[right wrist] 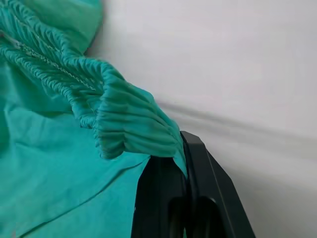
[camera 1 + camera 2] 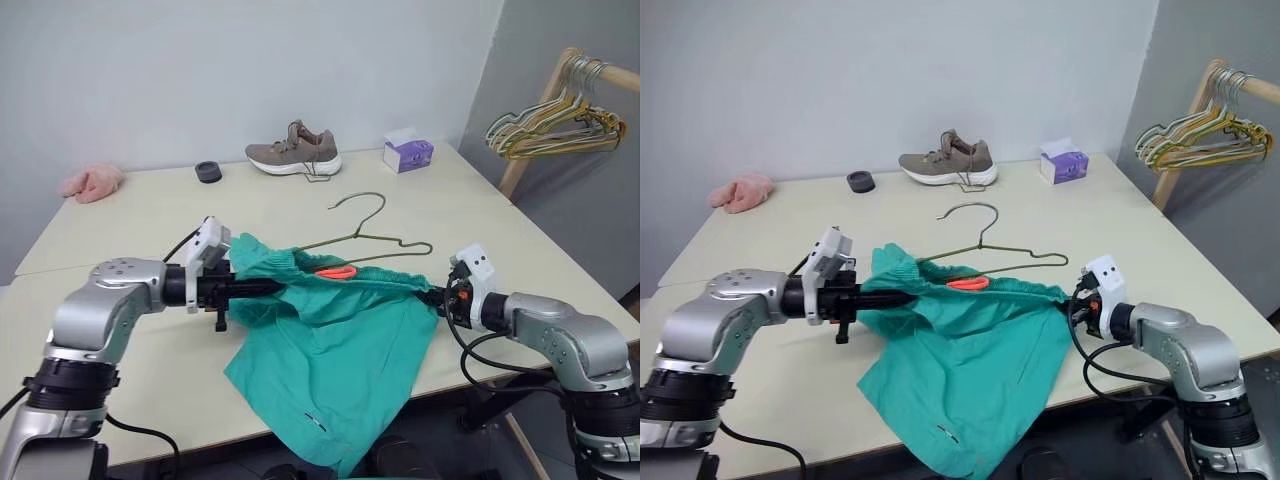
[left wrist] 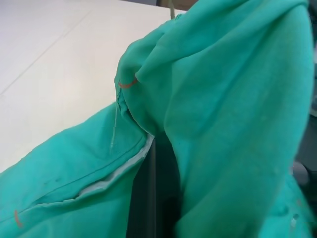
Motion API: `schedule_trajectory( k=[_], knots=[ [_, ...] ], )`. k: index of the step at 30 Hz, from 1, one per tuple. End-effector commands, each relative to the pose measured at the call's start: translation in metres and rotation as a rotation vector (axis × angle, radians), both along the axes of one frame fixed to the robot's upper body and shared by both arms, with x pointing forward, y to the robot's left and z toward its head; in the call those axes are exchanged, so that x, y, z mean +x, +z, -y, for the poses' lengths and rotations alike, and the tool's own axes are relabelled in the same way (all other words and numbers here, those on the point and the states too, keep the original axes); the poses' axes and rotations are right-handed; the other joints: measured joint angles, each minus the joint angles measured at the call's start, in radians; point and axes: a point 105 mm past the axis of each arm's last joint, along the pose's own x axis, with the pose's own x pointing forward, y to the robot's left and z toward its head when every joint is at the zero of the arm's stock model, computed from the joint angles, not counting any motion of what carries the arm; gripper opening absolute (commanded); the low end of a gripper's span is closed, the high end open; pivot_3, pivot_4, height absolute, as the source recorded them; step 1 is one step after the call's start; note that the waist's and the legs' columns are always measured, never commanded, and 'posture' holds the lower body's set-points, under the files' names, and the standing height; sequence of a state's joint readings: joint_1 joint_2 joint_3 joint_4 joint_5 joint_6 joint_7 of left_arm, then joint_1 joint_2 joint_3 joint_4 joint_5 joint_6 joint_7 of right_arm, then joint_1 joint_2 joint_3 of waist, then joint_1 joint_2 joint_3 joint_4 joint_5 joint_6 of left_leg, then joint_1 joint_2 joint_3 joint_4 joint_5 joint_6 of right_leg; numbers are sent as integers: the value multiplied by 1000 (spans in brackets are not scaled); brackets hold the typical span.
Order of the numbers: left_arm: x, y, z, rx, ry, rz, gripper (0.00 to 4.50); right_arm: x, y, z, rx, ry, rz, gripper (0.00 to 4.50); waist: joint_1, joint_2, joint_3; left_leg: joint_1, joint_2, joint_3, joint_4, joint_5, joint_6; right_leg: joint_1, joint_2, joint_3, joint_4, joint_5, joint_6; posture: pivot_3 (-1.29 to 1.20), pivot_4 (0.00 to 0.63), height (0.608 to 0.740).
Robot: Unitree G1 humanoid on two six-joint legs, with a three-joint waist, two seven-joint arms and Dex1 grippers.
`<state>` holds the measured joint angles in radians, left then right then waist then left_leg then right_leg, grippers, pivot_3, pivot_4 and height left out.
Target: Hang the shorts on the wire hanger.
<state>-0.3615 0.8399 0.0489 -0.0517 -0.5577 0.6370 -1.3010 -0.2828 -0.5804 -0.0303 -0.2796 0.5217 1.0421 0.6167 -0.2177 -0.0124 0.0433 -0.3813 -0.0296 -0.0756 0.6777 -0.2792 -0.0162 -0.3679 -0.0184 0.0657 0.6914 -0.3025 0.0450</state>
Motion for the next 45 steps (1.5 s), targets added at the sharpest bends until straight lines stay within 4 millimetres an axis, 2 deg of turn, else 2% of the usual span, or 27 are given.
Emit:
schedule_trajectory(
  k=[1, 7, 16, 18, 24, 27, 30, 31, 35, 36, 40, 45],
  knots=[
    [0, 31, -12, -74, 43, 45, 0, 6, 10, 23, 15, -83, -9, 45, 3, 0, 0, 0, 0, 0, 0, 0, 0, 0, 0, 0, 0, 0, 0, -220, 0, 740],
    [10, 50, -12, -254, 123, -2, 0, 14, 9, 23, 77, -157, -60, 45, 13, 0, 0, 0, 0, 0, 0, 0, 0, 0, 0, 0, 0, 0, 1, -218, 0, 740],
    [2, 48, 2, -389, 124, -119, 0, 8, 2, 9, 101, -158, -101, 45, 16, 0, 0, 0, 0, 1, 0, 0, 0, -1, 0, 1, 0, 1, -1, -227, 0, 740],
    [1, 45, 1, -391, 137, -132, 0, 3, 0, 7, 76, -124, -95, 45, 18, 0, 0, 0, 0, 1, 0, 0, 0, -1, 0, 1, 0, 1, -1, -227, 0, 740],
    [-6, 30, -1, -335, 138, -158, 0, -28, 2, -5, -61, 135, -17, 45, 21, 1, 0, 0, 0, 1, 0, 0, 0, 0, 0, 1, -2, -1, 2, -230, 0, 740],
    [-7, 27, -1, -316, 133, -159, 0, -47, 5, -8, -106, 285, 6, 638, 22, 1, 1, 0, 0, 2, 0, 0, 0, 0, 0, 2, -4, -2, 3, -233, 0, 740],
    [-7, 25, -1, -300, 124, -158, 0, -60, 7, -1, -184, 397, 34, 1646, 23, 1, 1, 0, 0, 2, 0, 0, 0, 1, 0, 2, -7, -2, 4, -233, 0, 740],
    [-8, 25, -1, -296, 121, -159, 0, -59, 9, 4, -199, 401, 44, 2009, 22, 1, 1, 0, 1, 2, 0, 0, 0, 1, 0, 2, -8, -2, 5, -233, 0, 740],
    [-9, 24, 0, -288, 104, -166, 0, -35, 19, 32, -287, 308, 142, 3470, 21, 0, 1, 1, 1, 4, 0, 0, 0, 4, 0, 3, -10, -1, 6, -240, 0, 740],
    [-10, 24, 0, -286, 97, -170, 0, -25, 27, 38, -293, 277, 184, 3785, 21, 0, 1, 1, 1, 5, 0, 0, 0, 4, 0, 4, -11, -1, 6, -241, 0, 740],
    [-13, 22, 2, -274, 71, -184, 0, 11, 55, 54, -360, 208, 349, 3785, 18, 2, 2, 1, 1, 6, 0, 0, 0, 3, 0, 5, -10, 0, 6, -242, 0, 740],
    [-14, 21, 3, -263, 59, -188, 0, 21, 76, 62, -383, 205, 402, 3785, 21, 2, 2, 1, 1, 5, -1, 0, 0, 2, 0, 4, -10, 2, 3, -238, 0, 740]
  ],
)
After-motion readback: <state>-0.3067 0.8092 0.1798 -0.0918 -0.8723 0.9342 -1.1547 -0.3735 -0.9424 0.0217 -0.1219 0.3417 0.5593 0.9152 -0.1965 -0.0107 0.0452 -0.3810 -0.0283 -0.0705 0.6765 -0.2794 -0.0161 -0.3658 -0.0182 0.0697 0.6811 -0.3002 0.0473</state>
